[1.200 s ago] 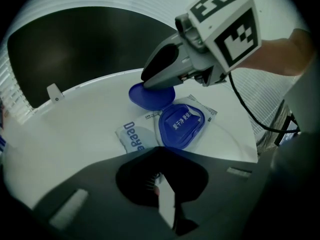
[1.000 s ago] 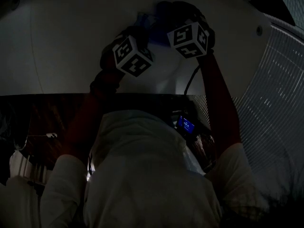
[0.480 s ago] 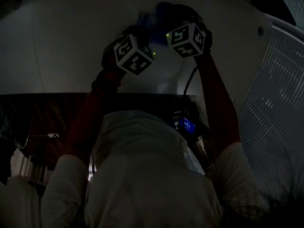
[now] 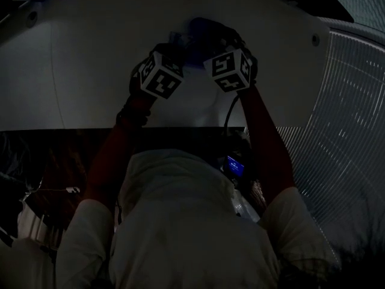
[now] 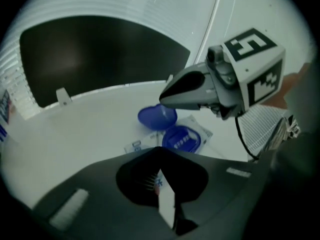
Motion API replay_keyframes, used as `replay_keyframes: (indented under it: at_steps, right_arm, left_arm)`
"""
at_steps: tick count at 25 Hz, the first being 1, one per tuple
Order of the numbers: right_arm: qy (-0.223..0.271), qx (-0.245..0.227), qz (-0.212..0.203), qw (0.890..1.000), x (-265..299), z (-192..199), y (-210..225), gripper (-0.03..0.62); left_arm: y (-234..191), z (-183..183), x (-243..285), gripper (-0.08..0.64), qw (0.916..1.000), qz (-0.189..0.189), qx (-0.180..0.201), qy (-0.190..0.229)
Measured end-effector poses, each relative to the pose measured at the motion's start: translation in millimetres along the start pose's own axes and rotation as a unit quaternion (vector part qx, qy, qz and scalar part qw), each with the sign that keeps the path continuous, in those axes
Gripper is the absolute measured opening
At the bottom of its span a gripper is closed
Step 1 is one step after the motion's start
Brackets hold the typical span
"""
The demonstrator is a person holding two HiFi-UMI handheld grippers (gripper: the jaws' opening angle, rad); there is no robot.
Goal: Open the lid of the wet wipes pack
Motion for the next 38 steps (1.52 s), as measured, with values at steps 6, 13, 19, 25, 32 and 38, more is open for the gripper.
replay_keyframes:
  at_steps: [6, 13, 19, 25, 32, 38]
  right_arm:
    - [0.034, 0.061, 0.026, 0.997, -44, -31, 15, 0.003]
    - [0.085, 0.122, 0.055, 0.987, -107, -77, 40, 0.003]
    - [0.123, 0.163, 0.083, 0.976, -151, -102, 50, 0.003]
    - [0.151, 0.199, 0.088, 0.964, -197, -121, 44, 0.003]
    - [0.179, 0.27, 0.064, 0.944, -228, -139, 33, 0.003]
    - [0.226, 0.31, 0.041, 0.922, -253, -148, 24, 0.002]
  left_arm:
    - [18, -45, -38, 0.003, 0.9987, -0.004, 0.019, 0.048]
    - [42, -88, -89, 0.002, 0.9939, -0.024, 0.052, 0.095]
    - [55, -111, -124, 0.003, 0.9886, -0.043, 0.081, 0.119]
    - [82, -124, -154, 0.003, 0.9833, -0.047, 0.094, 0.148]
    - [108, -136, -184, 0.003, 0.9736, -0.039, 0.117, 0.192]
    - [119, -135, -205, 0.003, 0.9625, -0.044, 0.13, 0.234]
Point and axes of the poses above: the fingertips, and each gripper's own axes: x forward along the fingers, y to its right, z out of its underside, the point moved 2 cm from there along -x, backward along the fingers, and after that the axes turned 10 degrees about z, right-handed, at the moved point
